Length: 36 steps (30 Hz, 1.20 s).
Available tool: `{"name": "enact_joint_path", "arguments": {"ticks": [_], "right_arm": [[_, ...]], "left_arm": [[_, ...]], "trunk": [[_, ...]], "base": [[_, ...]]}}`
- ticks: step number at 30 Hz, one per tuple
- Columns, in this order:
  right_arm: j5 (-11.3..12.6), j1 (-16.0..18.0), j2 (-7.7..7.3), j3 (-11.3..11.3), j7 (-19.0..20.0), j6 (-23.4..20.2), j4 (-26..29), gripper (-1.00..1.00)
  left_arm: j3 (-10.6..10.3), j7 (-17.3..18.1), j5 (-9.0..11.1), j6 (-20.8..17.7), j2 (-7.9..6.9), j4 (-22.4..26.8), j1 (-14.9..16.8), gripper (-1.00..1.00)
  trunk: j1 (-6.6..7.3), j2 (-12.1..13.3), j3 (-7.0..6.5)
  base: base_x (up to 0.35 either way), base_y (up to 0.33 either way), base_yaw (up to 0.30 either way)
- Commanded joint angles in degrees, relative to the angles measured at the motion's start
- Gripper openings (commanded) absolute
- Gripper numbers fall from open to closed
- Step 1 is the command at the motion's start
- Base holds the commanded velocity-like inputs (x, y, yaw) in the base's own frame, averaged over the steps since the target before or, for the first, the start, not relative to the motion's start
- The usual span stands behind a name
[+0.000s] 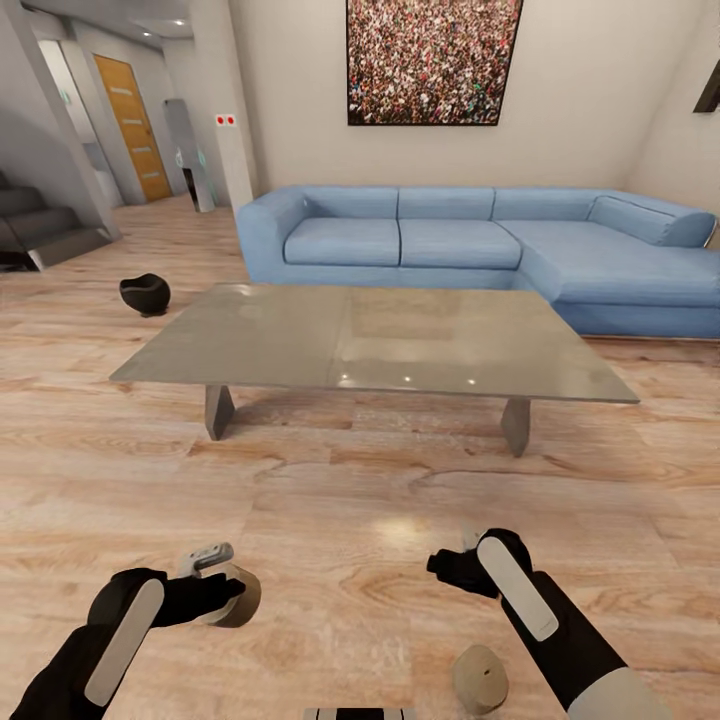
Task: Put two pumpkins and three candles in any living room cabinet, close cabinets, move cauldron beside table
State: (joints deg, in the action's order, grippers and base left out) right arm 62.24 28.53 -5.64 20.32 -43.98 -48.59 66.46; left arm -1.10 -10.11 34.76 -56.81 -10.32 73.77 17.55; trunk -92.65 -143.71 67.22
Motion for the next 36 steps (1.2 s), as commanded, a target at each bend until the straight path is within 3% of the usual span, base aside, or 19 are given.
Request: {"name": "enact_joint_path", "arguments": {"ticks": [1,13,24,36], "right_arm": [[0.59,0.01,-0.16,0.12,-0.59,-0.42,-0.04,1.00],[1.68,-0.06,-0.47,0.07,-0.55,-2.57,-7.32,1.00],[1.71,-0.06,-2.34,0.07,0.22,-1.84,-10.82,1.00],[1.51,-0.06,-2.45,0.09,1.00,-1.51,-12.96,1.00]], "left_arm": [[-0.12,-0.68,0.45,-0.14,-0.01,0.09,0.03,-1.00],[-0.13,-0.70,0.48,-0.23,-0.10,0.40,0.03,-1.00],[-0.13,-0.71,0.55,-0.24,-0.17,0.42,0.03,-1.00],[-0.13,-0.71,0.49,-0.24,-0.08,0.49,0.03,-1.00]], "trunk": [[0.02,-0.02,0.05],[0.02,-0.02,0.05],[0.02,-0.02,0.05],[0.02,-0.02,0.05]], "base": [[-0.057,0.000,0.000],[-0.008,0.000,0.000],[-0.070,0.000,0.000],[-0.061,0.000,0.000]]}}
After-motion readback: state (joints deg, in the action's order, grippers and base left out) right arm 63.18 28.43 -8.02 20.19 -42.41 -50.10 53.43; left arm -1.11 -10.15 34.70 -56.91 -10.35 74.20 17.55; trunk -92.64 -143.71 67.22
